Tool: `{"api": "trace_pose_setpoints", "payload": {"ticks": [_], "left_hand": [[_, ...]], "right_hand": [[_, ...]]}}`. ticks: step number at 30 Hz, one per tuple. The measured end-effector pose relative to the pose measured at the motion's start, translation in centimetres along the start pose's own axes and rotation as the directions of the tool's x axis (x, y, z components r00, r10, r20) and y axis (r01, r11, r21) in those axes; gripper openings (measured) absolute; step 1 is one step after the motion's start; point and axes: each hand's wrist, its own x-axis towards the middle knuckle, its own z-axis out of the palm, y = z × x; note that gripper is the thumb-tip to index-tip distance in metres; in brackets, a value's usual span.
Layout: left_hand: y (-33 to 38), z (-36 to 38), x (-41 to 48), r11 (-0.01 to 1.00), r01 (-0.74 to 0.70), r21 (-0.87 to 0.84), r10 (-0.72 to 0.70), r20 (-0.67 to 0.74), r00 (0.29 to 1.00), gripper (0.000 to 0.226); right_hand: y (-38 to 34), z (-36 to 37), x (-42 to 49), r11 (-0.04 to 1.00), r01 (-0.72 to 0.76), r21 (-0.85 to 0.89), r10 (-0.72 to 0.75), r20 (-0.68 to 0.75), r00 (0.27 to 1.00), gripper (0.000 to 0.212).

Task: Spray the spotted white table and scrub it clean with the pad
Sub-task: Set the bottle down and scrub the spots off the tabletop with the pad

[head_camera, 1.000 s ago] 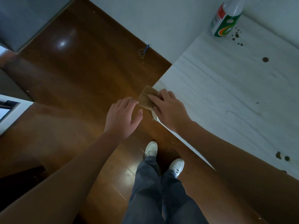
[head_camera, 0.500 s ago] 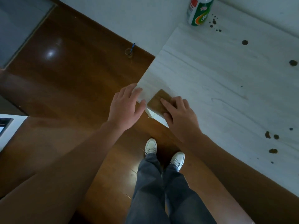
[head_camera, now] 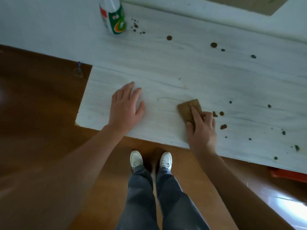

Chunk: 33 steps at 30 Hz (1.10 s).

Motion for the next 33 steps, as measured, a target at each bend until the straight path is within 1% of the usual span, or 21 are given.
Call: {"api": "trace_pose_setpoints", "payload": {"ticks": [1, 3, 5, 6, 7, 8, 9, 11, 12, 15, 17, 19, 20, 22, 25, 27, 29, 30, 33], "left_hand": [[0.5, 0.3, 0.9, 1.000, -0.012, 0.010, 0.012, 0.004, 1.000, 0.048], [0.8, 0.8, 2.3, 0.999, -0.029, 0.035, 0.028, 0.028, 0.999, 0.049], [0.7, 1.4, 3.1, 0.997, -0.043, 0.058, 0.042, 0.028, 0.999, 0.051], [0.6, 1.6, 3.2, 0.996, -0.054, 0.064, 0.053, 0.009, 0.999, 0.052], [0.6, 1.8, 3.2, 0.996, -0.063, 0.068, 0.064, -0.016, 0.998, 0.052], [0.6, 2.0, 3.2, 0.995, -0.068, 0.068, 0.071, -0.037, 0.997, 0.052], [0.7, 2.1, 3.1, 0.996, -0.066, 0.066, 0.069, -0.049, 0.996, 0.052], [0.8, 2.1, 3.2, 0.997, -0.051, 0.057, 0.054, -0.044, 0.998, 0.053], [0.8, 2.1, 3.3, 0.997, -0.045, 0.055, 0.047, -0.032, 0.998, 0.054], [0.7, 2.1, 3.3, 0.997, -0.041, 0.068, 0.042, -0.016, 0.999, 0.055], [0.6, 2.3, 3.3, 0.996, -0.046, 0.078, 0.048, -0.024, 0.999, 0.056], [0.4, 2.5, 3.4, 0.995, -0.047, 0.086, 0.050, -0.035, 0.998, 0.056], [0.4, 2.6, 3.4, 0.995, -0.047, 0.092, 0.051, -0.038, 0.998, 0.056], [0.4, 2.7, 3.5, 0.993, -0.046, 0.107, 0.049, -0.033, 0.998, 0.057], [0.4, 2.7, 3.5, 0.993, -0.031, 0.113, 0.033, -0.018, 0.999, 0.057], [0.3, 2.7, 3.5, 0.993, -0.025, 0.111, 0.027, -0.013, 1.000, 0.057], [0.3, 2.6, 3.5, 0.994, -0.023, 0.108, 0.023, -0.007, 1.000, 0.057], [0.4, 2.5, 3.5, 0.994, -0.022, 0.106, 0.022, -0.006, 1.000, 0.057], [0.4, 2.6, 3.6, 0.994, -0.022, 0.104, 0.022, 0.001, 1.000, 0.057]], "right_hand": [[-0.6, 0.3, -0.5, 0.999, 0.033, 0.014, -0.033, 0.003, 0.999, 0.048], [-1.3, 0.6, -1.2, 0.981, 0.195, 0.017, -0.196, 0.047, 0.979, 0.046], [-0.8, 0.5, -1.0, 0.920, 0.391, 0.010, -0.389, 0.110, 0.915, 0.046], [-0.2, 0.3, -0.4, 0.893, 0.450, 0.014, -0.448, 0.125, 0.885, 0.046], [0.3, 0.1, 0.4, 0.881, 0.473, 0.014, -0.470, 0.126, 0.873, 0.045], [0.7, -0.1, 1.3, 0.891, 0.455, 0.008, -0.453, 0.109, 0.885, 0.045], [0.9, -0.3, 2.3, 0.917, 0.399, -0.001, -0.398, 0.076, 0.914, 0.045], [0.9, -0.8, 4.8, 0.972, 0.234, -0.011, -0.234, -0.010, 0.972, 0.045], [0.7, -0.9, 6.4, 0.989, 0.151, -0.005, -0.151, -0.046, 0.988, 0.046], [-0.6, -0.6, 10.9, 0.997, -0.047, 0.054, 0.053, -0.114, 0.992, 0.048], [-2.5, 0.2, 13.3, 0.992, -0.098, 0.074, 0.109, -0.150, 0.983, 0.049], [-4.7, 1.3, 14.6, 0.995, -0.053, 0.080, 0.066, -0.173, 0.983, 0.048], [-5.8, 1.8, 14.8, 0.996, 0.003, 0.084, 0.012, -0.175, 0.985, 0.047], [-7.5, 2.6, 14.2, 0.983, 0.157, 0.093, -0.141, -0.154, 0.978, 0.044], [-7.0, 3.0, 11.2, 0.919, 0.379, 0.106, -0.373, -0.077, 0.925, 0.043], [-4.9, 2.3, 9.6, 0.879, 0.463, 0.108, -0.465, -0.015, 0.885, 0.043], [-2.1, 1.1, 9.2, 0.878, 0.469, 0.095, -0.472, 0.005, 0.882, 0.044], [-0.7, 0.3, 9.6, 0.896, 0.437, 0.077, -0.438, -0.006, 0.899, 0.044], [1.9, -1.7, 13.0, 0.968, 0.251, 0.017, -0.250, -0.063, 0.966, 0.046]]}}
